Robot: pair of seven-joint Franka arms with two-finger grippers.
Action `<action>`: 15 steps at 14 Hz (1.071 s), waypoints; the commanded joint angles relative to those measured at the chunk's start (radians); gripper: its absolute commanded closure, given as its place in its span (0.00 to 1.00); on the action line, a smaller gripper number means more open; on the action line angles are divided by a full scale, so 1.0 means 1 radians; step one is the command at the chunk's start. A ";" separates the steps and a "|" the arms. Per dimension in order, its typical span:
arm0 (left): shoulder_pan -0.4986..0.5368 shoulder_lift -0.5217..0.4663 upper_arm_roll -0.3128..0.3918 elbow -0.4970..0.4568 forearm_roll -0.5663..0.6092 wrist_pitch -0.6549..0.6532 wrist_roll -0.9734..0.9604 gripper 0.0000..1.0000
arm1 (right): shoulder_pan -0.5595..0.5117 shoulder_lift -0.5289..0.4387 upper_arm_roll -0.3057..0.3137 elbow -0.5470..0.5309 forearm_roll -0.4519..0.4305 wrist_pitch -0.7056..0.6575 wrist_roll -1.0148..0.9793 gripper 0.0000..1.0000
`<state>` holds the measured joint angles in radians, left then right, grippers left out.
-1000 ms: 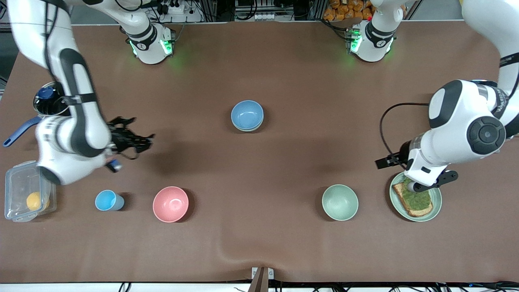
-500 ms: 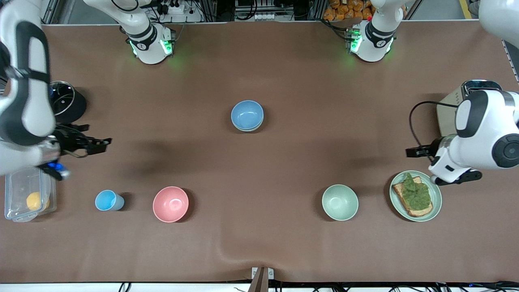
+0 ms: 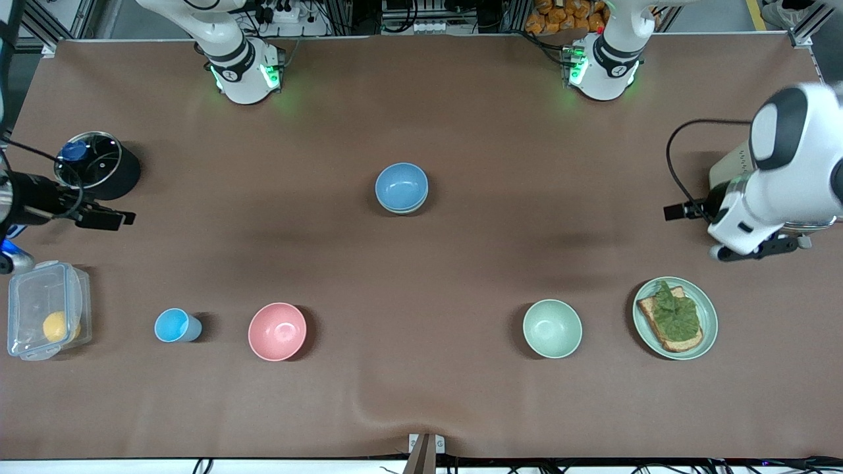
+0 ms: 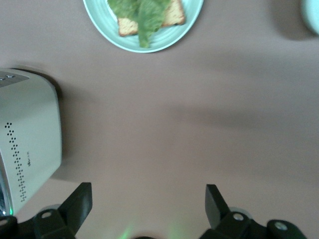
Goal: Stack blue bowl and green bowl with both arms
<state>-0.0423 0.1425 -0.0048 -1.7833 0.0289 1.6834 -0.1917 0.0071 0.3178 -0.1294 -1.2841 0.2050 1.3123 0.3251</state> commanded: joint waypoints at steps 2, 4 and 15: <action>-0.016 -0.115 -0.053 0.000 -0.034 0.019 -0.090 0.00 | -0.024 -0.037 0.014 0.098 -0.035 -0.015 -0.138 0.00; -0.004 -0.118 -0.079 0.063 -0.032 0.012 -0.082 0.00 | -0.024 -0.063 0.014 0.132 -0.041 -0.025 -0.140 0.00; 0.039 -0.178 -0.118 0.252 -0.047 -0.208 0.147 0.00 | -0.029 -0.220 0.025 0.215 -0.046 -0.206 -0.104 0.00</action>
<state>-0.0177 -0.0446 -0.1130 -1.5749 0.0076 1.5175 -0.0650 -0.0006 0.1108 -0.1276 -1.0667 0.1770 1.1222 0.2111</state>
